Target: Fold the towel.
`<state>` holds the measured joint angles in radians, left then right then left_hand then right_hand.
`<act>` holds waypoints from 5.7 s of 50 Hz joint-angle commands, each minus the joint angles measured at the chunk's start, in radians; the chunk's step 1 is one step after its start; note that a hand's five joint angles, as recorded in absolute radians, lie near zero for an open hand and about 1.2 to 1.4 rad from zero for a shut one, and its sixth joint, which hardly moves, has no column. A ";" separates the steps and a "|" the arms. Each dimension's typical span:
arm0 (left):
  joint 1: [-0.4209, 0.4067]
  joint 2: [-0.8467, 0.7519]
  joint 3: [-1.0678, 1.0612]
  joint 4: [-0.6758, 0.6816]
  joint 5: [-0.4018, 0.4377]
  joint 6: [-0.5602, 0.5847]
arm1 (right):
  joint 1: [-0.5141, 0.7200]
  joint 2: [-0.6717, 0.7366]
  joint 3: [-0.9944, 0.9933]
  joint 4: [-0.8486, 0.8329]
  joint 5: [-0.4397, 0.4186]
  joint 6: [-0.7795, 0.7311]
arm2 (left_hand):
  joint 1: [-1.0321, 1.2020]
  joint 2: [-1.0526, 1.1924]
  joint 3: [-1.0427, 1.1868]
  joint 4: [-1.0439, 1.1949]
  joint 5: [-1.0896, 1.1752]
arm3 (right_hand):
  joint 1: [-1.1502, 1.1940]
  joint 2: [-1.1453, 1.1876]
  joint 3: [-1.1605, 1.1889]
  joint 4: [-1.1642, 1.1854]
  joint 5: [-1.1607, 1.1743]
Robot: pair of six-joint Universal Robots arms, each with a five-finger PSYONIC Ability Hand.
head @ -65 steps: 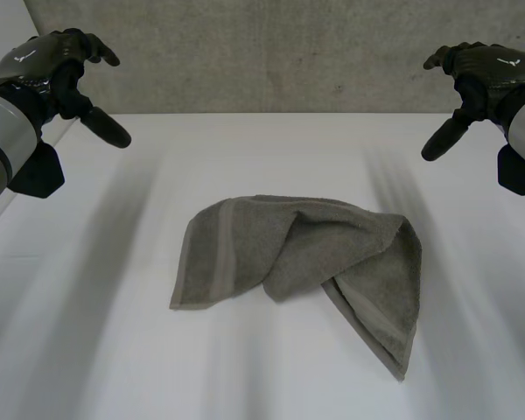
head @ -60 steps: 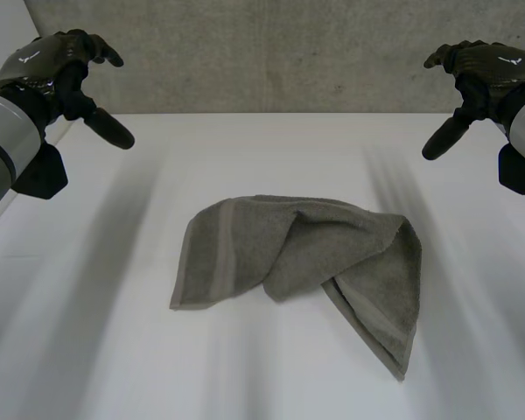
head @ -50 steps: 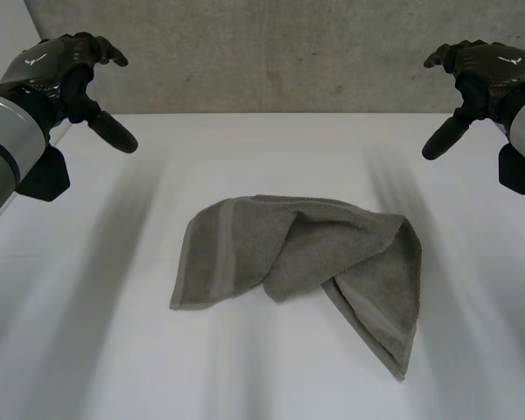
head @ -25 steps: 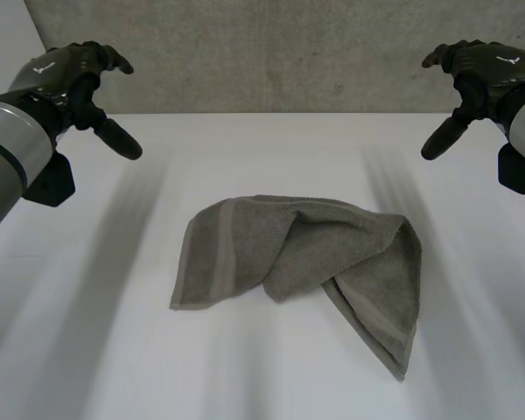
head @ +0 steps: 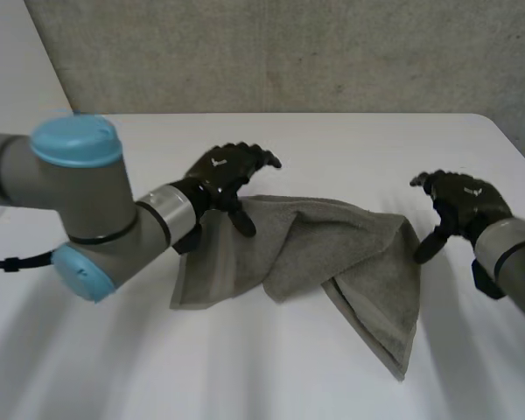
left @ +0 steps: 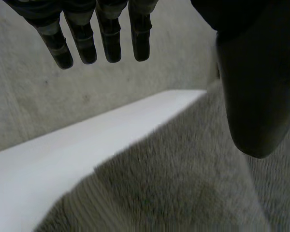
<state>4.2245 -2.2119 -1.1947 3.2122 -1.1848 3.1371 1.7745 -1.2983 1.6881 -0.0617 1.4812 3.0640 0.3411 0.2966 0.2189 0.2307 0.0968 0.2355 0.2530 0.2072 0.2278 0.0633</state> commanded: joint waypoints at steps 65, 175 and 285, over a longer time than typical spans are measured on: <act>0.227 -0.094 0.021 -0.041 -0.243 0.175 | 0.098 0.068 -0.161 0.074 -0.206 -0.245 | 0.178 0.222 -0.044 -0.056 0.248 | -0.061 -0.078 -0.033 -0.053 -0.063; 0.018 0.262 -0.405 0.124 -0.400 0.187 | 0.045 0.361 -0.535 0.160 -0.226 -0.045 | 1.055 1.100 -0.044 -0.056 1.125 | 1.161 1.143 -0.033 -0.053 1.158; 0.183 0.480 -0.492 0.279 -0.102 0.029 | 0.240 0.201 -0.437 0.063 -0.464 -0.324 | 1.055 1.100 -0.044 -0.056 1.125 | 1.121 1.103 -0.033 -0.053 1.118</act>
<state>4.4026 -1.7189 -1.4886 3.4934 -1.3443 3.1246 2.0203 -1.1089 1.0268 -0.0335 1.0538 2.9393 1.3110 1.2842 0.2192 0.2307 1.1528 1.3197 1.2862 0.2073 0.2277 1.1540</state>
